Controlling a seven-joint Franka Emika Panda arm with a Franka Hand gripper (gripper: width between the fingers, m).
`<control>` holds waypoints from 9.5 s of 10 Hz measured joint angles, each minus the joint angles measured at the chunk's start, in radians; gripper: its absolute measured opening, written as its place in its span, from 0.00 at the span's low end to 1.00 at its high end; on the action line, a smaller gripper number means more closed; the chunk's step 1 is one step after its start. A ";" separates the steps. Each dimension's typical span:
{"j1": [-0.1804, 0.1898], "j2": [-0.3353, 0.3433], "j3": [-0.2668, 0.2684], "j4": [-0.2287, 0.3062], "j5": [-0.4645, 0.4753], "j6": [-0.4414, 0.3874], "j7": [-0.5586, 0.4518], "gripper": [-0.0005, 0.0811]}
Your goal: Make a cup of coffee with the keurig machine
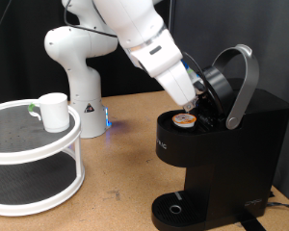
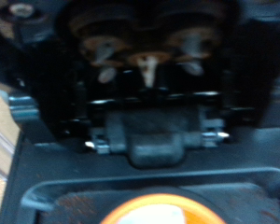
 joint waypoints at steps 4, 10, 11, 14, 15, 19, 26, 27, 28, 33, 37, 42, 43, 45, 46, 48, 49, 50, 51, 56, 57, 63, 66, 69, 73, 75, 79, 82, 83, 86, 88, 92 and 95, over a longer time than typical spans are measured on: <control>-0.005 -0.020 -0.008 -0.013 0.041 0.009 -0.030 0.99; -0.019 -0.144 -0.048 0.023 0.084 -0.006 -0.019 0.99; -0.019 -0.151 -0.057 0.049 0.084 -0.042 0.003 0.99; -0.022 -0.155 -0.074 0.081 0.087 -0.092 0.031 0.99; -0.021 -0.153 -0.073 0.085 0.079 -0.100 0.032 0.99; 0.014 -0.108 -0.027 0.159 0.152 -0.083 0.054 0.99; 0.044 -0.090 0.030 0.186 0.196 -0.023 0.077 0.99; 0.049 -0.087 0.038 0.192 0.197 -0.026 0.079 0.99; 0.054 -0.084 0.050 0.199 0.198 -0.024 0.084 0.99; 0.072 -0.065 0.118 0.218 0.198 0.024 0.132 0.99; 0.090 -0.025 0.177 0.242 0.196 0.077 0.171 0.99; 0.097 0.036 0.220 0.270 0.184 0.077 0.193 0.76; 0.097 0.045 0.225 0.275 0.184 0.077 0.193 0.60; 0.097 0.057 0.227 0.282 0.176 0.063 0.197 0.38; 0.096 0.061 0.227 0.289 0.143 0.044 0.218 0.22; 0.095 0.067 0.227 0.301 0.076 0.010 0.244 0.05; 0.094 0.068 0.226 0.305 0.054 0.000 0.250 0.02; 0.094 0.069 0.225 0.306 0.039 -0.006 0.253 0.02; 0.091 0.069 0.224 0.306 0.029 -0.011 0.253 0.01; 0.073 0.068 0.206 0.309 -0.019 -0.069 0.249 0.01; 0.068 0.068 0.201 0.308 -0.028 -0.077 0.249 0.01; 0.033 0.061 0.163 0.307 -0.024 -0.110 0.207 0.01; 0.014 0.051 0.138 0.310 -0.028 -0.165 0.170 0.01; -0.011 0.020 0.111 0.303 -0.058 -0.239 0.086 0.01; -0.037 -0.006 0.096 0.252 -0.151 -0.214 0.107 0.01; -0.039 -0.001 0.094 0.235 -0.088 -0.157 0.112 0.01; -0.035 -0.003 0.096 0.270 0.061 -0.156 0.058 0.01; -0.013 0.002 0.139 0.282 0.061 -0.135 0.079 0.01; -0.004 0.006 0.155 0.281 0.058 -0.117 0.094 0.01; 0.021 0.028 0.208 0.277 0.052 -0.063 0.125 0.01; 0.027 0.031 0.229 0.270 0.048 -0.048 0.135 0.01; 0.026 0.037 0.240 0.259 -0.004 -0.048 0.170 0.01; 0.022 0.036 0.236 0.255 -0.012 -0.049 0.171 0.01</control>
